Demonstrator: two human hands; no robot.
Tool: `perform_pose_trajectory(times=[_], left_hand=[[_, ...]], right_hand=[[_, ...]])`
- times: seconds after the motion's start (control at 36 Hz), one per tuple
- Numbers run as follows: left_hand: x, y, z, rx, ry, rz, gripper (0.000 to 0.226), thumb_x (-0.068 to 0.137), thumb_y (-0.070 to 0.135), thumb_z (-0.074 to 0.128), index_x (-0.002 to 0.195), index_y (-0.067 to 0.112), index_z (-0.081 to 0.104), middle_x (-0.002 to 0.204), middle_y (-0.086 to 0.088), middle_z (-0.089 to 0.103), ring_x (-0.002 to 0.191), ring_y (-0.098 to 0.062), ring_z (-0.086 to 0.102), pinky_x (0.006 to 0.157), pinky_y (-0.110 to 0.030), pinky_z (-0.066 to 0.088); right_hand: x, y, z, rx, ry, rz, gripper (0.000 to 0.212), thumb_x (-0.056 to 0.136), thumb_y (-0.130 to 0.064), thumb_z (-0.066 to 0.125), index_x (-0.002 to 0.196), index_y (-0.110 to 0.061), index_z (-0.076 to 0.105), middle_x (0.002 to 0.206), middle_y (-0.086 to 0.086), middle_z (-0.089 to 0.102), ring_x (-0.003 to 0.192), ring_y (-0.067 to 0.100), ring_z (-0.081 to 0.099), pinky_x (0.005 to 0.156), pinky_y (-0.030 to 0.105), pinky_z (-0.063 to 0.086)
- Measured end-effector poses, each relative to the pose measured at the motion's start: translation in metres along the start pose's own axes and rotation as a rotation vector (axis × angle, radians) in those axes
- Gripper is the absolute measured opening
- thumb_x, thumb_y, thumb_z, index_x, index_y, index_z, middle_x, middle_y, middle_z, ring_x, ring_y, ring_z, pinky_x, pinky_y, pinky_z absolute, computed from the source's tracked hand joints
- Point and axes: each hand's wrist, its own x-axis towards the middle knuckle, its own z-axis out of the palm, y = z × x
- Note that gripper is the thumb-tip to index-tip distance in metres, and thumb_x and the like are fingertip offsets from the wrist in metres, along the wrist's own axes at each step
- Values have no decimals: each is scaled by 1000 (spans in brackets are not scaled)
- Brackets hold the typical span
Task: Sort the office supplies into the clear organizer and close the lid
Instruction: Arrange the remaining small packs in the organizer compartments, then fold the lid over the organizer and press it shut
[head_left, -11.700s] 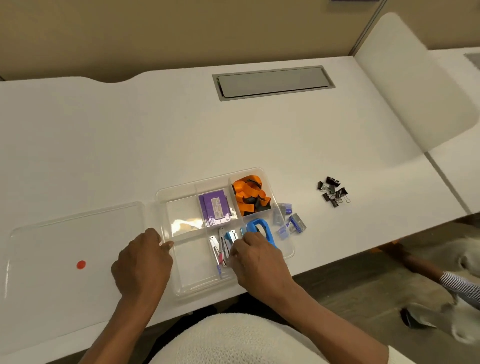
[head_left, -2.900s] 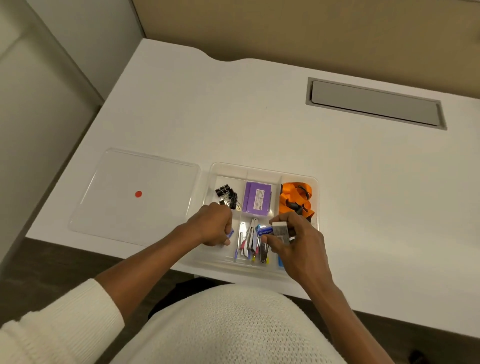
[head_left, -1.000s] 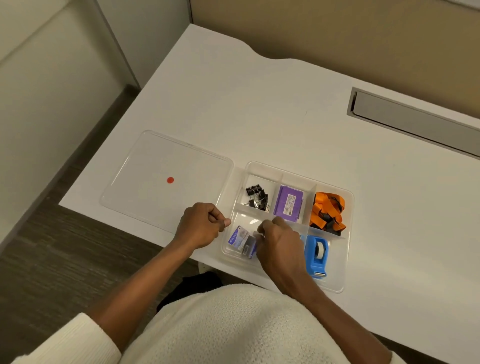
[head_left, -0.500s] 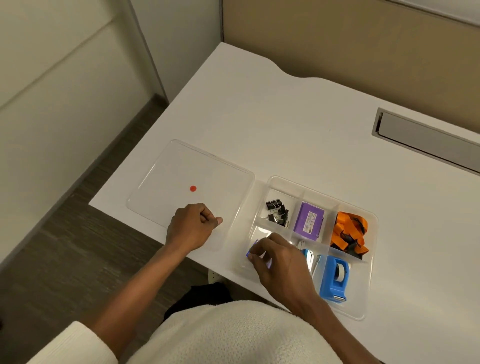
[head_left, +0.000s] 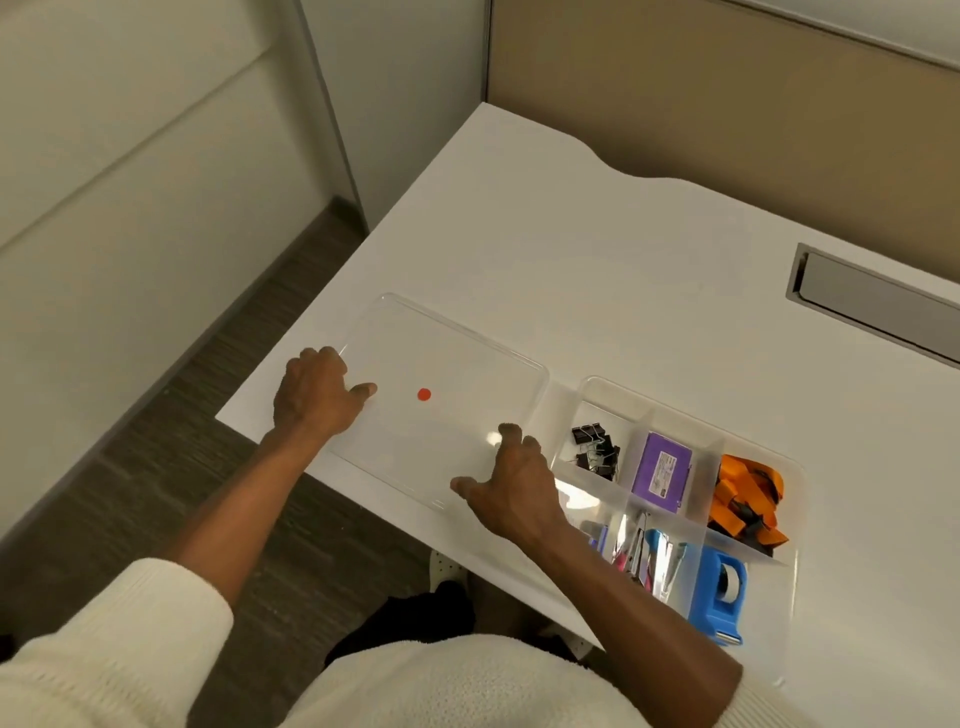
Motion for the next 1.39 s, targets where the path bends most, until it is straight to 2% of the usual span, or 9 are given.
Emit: perform_pose_trajectory(times=[0.14, 0.28, 0.5, 0.72, 0.86, 0.97, 1.08, 1.25, 1.39], left_hand=[[11, 5, 7, -3, -73, 6, 86, 89, 57, 78, 149, 4, 48, 150, -20, 56, 137, -40, 57, 107, -49, 54], [16, 7, 10, 52, -54, -18, 97, 87, 62, 76, 154, 3, 38, 157, -21, 49, 142, -42, 51, 110, -54, 52], [34, -2, -4, -137, -63, -170, 94, 78, 65, 84, 146, 10, 50, 152, -20, 49, 143, -42, 46, 113, -61, 44], [39, -6, -31, -312, 75, -199, 95, 78, 62, 86, 147, 4, 57, 152, -23, 54, 139, -43, 54, 111, -59, 52], [16, 30, -42, -425, 93, -147, 80, 80, 58, 86, 139, 7, 64, 149, -17, 56, 131, -37, 61, 104, -55, 57], [-14, 69, -42, -408, 80, -26, 79, 83, 56, 85, 140, 6, 63, 145, -17, 54, 130, -37, 59, 104, -56, 56], [-54, 109, -33, -412, -26, 100, 82, 85, 56, 83, 144, 7, 55, 142, -14, 53, 119, -32, 64, 94, -43, 56], [-116, 150, 6, -371, -266, 240, 92, 86, 57, 80, 155, 11, 41, 152, -8, 51, 133, -29, 59, 109, -49, 55], [-152, 165, 39, -280, -386, 303, 91, 87, 59, 79, 156, 13, 40, 151, -8, 51, 134, -29, 58, 109, -44, 55]], right_hand=[[15, -11, 17, -10, -43, 114, 112, 83, -52, 80, 161, -11, 10, 162, 24, 23, 153, 44, 18, 122, 53, 33], [17, -20, 34, 38, -8, 149, 114, 83, -50, 79, 161, -12, 6, 169, 27, -1, 157, 47, -9, 127, 58, 21], [16, -33, 27, 297, 142, 167, 92, 76, -48, 83, 148, -22, 31, 145, 12, 35, 142, 30, 28, 116, 46, 40], [3, -43, -1, 363, 264, 43, 85, 75, -51, 82, 143, -29, 37, 150, 8, 32, 143, 26, 32, 110, 40, 43], [-16, -28, -24, 327, 369, 18, 90, 74, -56, 83, 147, -33, 36, 161, 8, 22, 150, 33, 30, 115, 55, 42], [-32, 2, -46, 324, 465, 57, 91, 74, -56, 85, 148, -33, 38, 161, 6, 27, 147, 30, 36, 113, 55, 46], [-54, 43, -70, 295, 583, 122, 88, 75, -54, 86, 148, -30, 43, 160, 6, 33, 147, 25, 34, 117, 47, 40], [-91, 107, -99, 280, 702, 228, 88, 75, -52, 86, 148, -26, 44, 150, 8, 39, 135, 30, 50, 108, 54, 51], [-111, 155, -106, 240, 702, 323, 80, 75, -51, 85, 144, -23, 54, 149, 12, 45, 137, 30, 46, 107, 49, 49]])
